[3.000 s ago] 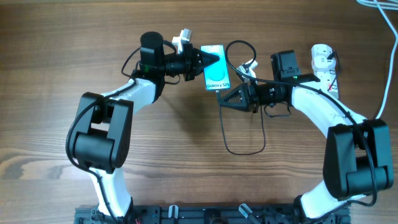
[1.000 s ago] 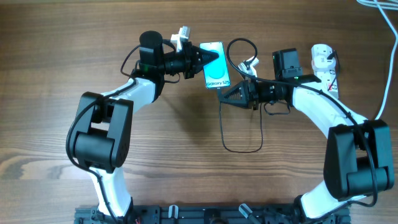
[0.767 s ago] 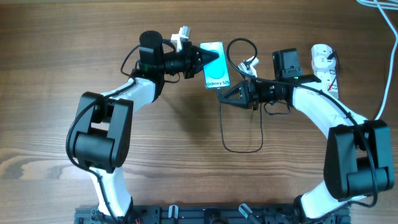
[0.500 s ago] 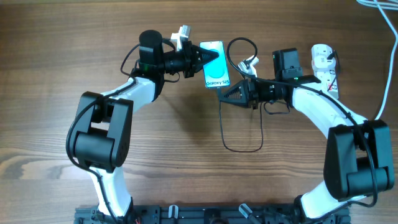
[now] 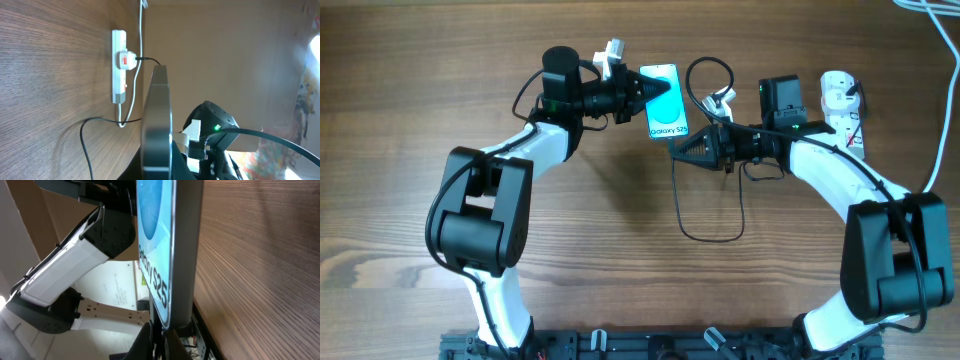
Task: Plug charger to phone and switch on socket
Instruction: 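Press the plug further into the port, holding phone with left gripper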
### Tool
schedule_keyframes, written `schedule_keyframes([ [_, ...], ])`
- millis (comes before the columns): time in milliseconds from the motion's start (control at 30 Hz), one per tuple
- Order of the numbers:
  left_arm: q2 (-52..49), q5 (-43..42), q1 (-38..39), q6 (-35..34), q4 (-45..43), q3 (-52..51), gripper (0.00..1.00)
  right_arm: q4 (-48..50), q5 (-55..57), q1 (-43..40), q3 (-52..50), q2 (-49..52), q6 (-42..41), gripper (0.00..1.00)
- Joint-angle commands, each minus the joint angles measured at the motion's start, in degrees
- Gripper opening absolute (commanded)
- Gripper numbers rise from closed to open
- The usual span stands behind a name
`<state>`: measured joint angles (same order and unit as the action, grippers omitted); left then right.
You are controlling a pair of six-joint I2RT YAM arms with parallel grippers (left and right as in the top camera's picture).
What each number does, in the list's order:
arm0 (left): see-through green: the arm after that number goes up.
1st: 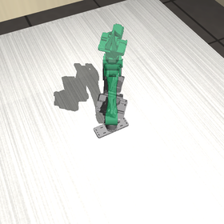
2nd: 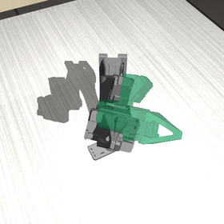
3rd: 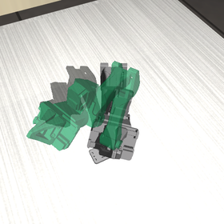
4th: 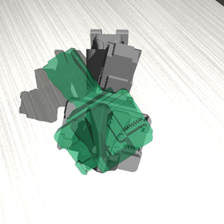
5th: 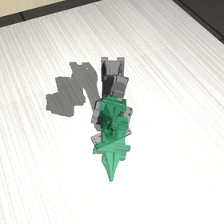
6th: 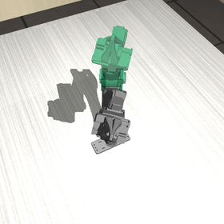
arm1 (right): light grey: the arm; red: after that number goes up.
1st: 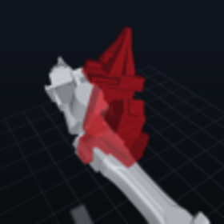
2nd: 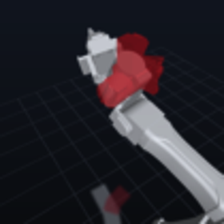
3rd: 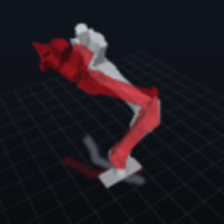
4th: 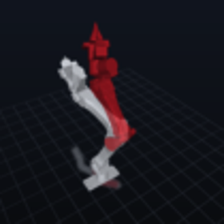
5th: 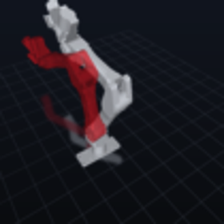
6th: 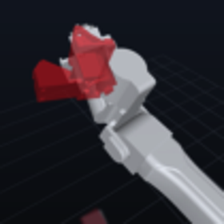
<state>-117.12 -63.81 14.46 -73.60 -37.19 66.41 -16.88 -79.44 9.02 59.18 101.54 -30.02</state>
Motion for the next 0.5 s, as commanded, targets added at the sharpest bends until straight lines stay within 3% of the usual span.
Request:
schedule_keyframes([
  [0, 0.11, -13.33, 2.97, -0.13, 2.21, -0.31, 0.04, 3.04, 10.05, -1.01, 1.07, -0.87, -1.05, 0.04],
  [467, 0.11, -13.35, 4.50, -0.35, 2.29, -0.31, 0.04, 5.42, 13.29, -1.01, 1.07, -0.87, -1.97, 0.04],
])
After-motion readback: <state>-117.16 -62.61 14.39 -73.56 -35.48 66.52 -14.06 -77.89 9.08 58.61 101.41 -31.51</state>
